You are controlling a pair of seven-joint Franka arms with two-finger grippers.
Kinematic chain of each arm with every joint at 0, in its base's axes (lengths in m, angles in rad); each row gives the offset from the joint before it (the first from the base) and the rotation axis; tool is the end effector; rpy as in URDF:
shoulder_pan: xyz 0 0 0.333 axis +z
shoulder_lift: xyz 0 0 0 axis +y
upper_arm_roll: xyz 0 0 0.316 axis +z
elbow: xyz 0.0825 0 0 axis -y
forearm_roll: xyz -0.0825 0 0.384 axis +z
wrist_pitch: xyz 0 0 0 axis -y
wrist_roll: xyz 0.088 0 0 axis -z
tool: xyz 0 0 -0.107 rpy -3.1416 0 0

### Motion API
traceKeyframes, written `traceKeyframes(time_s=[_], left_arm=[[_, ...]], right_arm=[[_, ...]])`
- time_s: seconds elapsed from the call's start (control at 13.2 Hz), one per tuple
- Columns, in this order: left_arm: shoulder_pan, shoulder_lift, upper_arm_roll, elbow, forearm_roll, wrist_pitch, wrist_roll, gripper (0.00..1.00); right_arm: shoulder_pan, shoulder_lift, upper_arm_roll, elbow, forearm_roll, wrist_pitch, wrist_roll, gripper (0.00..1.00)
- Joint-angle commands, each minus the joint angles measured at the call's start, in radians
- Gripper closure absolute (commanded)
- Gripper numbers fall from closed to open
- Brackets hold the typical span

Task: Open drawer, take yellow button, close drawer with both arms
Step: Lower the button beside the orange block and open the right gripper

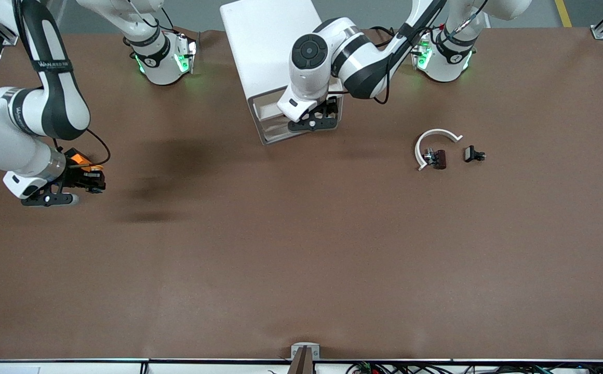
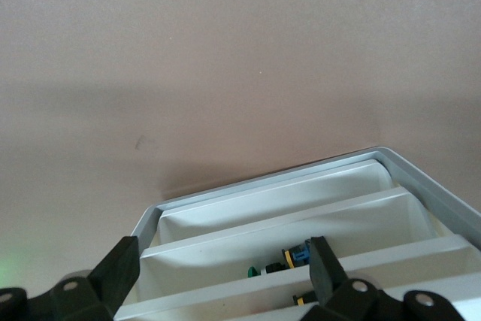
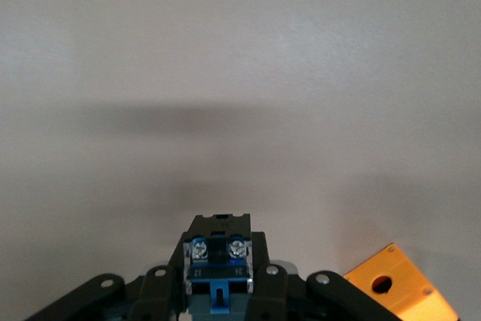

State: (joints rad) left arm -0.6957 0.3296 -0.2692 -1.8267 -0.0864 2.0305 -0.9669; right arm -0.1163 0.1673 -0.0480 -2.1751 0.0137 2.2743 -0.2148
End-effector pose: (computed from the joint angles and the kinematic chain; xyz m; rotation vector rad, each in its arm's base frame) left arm 0.3573 -0.5064 0.3520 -3.1222 -0.0840 0.3116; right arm 0.5400 -0.0890 0.3096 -3.1243 -0.0651 0.1036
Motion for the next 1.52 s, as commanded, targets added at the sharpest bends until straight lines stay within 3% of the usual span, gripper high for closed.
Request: traceKeyframes(time_s=[0.0, 0.61, 0.91, 1.06, 1.14, 1.21, 1.44], left_arm=[[0.007, -0.027, -0.022, -0.037, -0.001, 0.019, -0.015, 0.0], [0.012, -0.024, -0.058, -0.046, -0.07, 0.019, 0.002, 0.0], [0.01, -0.017, -0.059, -0.048, -0.111, 0.019, 0.011, 0.0], [0.012, -0.011, -0.062, -0.043, -0.133, 0.02, 0.011, 0.0], [0.012, -0.008, -0.064, -0.043, -0.141, 0.02, 0.013, 0.0], [0.012, -0.008, -0.065, -0.045, -0.144, 0.02, 0.014, 0.0], [0.012, 0.005, -0.062, -0.039, -0.188, 0.02, 0.039, 0.0]], right_arm=[[-0.077, 0.041, 0.02, -0.015, -0.012, 0.059, -0.04, 0.82], [-0.111, 0.165, 0.022, -0.153, -0.012, 0.394, -0.04, 0.8], [-0.106, 0.209, 0.023, -0.161, -0.011, 0.424, -0.038, 0.74], [-0.106, 0.209, 0.023, -0.161, -0.011, 0.429, -0.038, 0.6], [-0.106, 0.209, 0.023, -0.158, -0.011, 0.429, -0.037, 0.14], [-0.106, 0.207, 0.023, -0.155, -0.011, 0.426, -0.035, 0.0], [-0.103, 0.193, 0.025, -0.141, -0.011, 0.413, -0.034, 0.0]])
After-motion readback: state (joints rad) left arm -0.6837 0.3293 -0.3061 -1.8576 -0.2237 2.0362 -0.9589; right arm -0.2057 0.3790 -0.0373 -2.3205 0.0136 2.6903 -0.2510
